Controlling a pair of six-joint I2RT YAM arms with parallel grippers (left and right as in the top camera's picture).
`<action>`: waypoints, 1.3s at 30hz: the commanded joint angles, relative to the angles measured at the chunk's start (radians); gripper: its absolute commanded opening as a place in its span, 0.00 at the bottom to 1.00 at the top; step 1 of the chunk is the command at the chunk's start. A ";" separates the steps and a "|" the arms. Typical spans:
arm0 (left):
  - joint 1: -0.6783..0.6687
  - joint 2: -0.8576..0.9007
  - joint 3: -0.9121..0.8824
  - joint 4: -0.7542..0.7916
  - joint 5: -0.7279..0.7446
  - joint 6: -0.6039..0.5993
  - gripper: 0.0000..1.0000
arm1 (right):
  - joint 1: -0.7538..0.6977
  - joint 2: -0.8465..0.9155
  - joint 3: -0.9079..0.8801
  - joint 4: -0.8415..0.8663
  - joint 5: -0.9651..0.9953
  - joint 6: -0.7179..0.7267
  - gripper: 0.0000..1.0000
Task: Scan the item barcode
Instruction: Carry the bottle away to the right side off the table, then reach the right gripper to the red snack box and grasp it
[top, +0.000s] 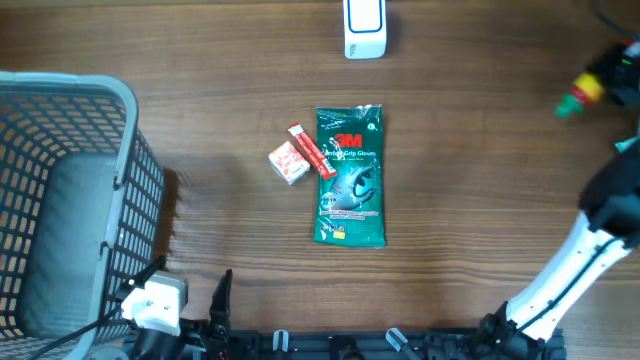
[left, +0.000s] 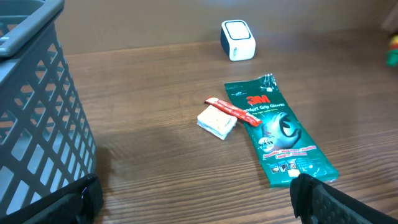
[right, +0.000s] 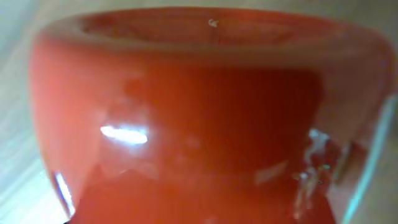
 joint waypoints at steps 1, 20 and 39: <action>0.005 -0.008 0.002 0.003 0.016 0.000 1.00 | -0.071 0.013 0.023 -0.002 0.135 -0.065 0.37; 0.005 -0.008 0.002 0.003 0.016 0.000 1.00 | -0.167 -0.203 0.024 -0.011 -0.048 0.055 1.00; 0.005 -0.008 0.002 0.003 0.016 0.000 1.00 | 0.799 -0.385 0.023 -0.457 -0.332 0.356 1.00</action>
